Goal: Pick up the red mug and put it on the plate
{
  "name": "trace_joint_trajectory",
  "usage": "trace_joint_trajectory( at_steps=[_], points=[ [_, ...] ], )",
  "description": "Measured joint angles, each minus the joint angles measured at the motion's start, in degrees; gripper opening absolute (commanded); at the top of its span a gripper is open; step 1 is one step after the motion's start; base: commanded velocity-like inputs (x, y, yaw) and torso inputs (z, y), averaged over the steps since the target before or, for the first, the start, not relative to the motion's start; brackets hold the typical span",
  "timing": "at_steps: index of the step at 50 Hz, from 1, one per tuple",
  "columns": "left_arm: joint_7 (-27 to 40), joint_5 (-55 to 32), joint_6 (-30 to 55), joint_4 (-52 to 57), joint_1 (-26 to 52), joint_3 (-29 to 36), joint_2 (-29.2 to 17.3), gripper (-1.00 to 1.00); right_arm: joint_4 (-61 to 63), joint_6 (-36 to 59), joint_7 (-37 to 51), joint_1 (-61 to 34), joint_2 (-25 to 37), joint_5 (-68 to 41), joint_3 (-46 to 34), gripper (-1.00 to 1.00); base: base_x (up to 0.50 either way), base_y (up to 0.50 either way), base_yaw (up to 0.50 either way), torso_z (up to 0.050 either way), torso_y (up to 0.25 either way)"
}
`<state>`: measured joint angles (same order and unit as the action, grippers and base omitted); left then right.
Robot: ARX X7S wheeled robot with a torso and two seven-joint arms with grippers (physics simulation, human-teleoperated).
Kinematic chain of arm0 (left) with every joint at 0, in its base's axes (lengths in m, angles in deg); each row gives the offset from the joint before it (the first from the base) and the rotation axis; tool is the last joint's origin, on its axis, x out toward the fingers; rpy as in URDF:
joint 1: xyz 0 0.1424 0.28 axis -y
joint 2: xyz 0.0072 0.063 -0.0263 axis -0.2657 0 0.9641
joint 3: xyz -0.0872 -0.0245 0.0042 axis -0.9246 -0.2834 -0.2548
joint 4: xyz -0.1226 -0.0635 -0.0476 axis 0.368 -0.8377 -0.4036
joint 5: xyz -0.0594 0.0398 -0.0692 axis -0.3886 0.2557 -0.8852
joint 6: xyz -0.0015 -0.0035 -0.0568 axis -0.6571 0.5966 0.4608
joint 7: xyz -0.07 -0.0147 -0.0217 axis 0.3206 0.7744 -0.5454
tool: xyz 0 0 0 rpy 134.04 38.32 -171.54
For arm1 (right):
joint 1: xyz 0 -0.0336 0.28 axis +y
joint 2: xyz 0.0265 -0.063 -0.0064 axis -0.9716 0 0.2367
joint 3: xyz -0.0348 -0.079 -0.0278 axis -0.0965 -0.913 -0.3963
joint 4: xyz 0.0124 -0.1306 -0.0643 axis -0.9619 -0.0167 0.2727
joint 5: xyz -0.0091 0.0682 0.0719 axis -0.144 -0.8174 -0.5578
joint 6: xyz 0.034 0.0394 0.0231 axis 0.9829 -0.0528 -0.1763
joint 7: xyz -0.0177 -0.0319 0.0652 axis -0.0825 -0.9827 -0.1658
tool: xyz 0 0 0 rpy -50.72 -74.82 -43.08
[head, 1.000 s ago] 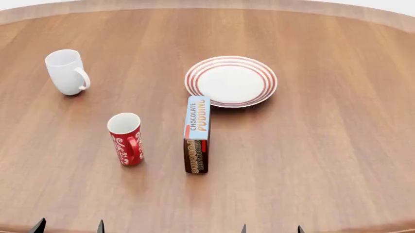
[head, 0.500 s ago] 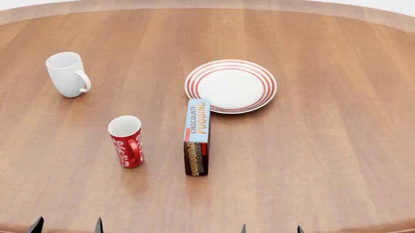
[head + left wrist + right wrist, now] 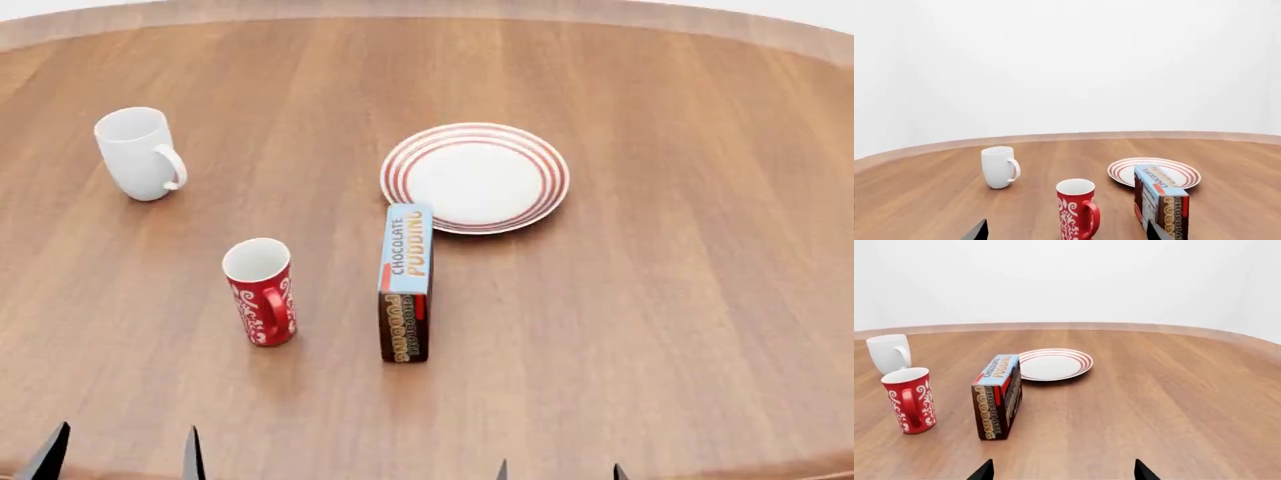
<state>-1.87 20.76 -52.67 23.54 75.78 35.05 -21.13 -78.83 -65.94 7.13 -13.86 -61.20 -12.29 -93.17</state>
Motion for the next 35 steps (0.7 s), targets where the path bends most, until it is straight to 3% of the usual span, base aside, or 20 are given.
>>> trace_joint_trajectory(
  at_steps=[13, 35],
  points=[
    [2.37, 2.33, -10.26, -4.50, 1.14, 1.18, -0.89, 1.00, -0.06, -0.32, 0.91, -0.02, 0.85, -0.92, -0.96, 1.00, 0.00, 0.00, 0.00, 0.000, 0.000],
    [5.70, 5.01, -20.21, -9.15, 2.61, 2.60, -2.03, 1.00, -0.20, -1.89, 2.00, 0.06, 1.92, -2.65, -2.06, 1.00, 0.00, 0.00, 0.00, 0.000, 0.000]
  ],
)
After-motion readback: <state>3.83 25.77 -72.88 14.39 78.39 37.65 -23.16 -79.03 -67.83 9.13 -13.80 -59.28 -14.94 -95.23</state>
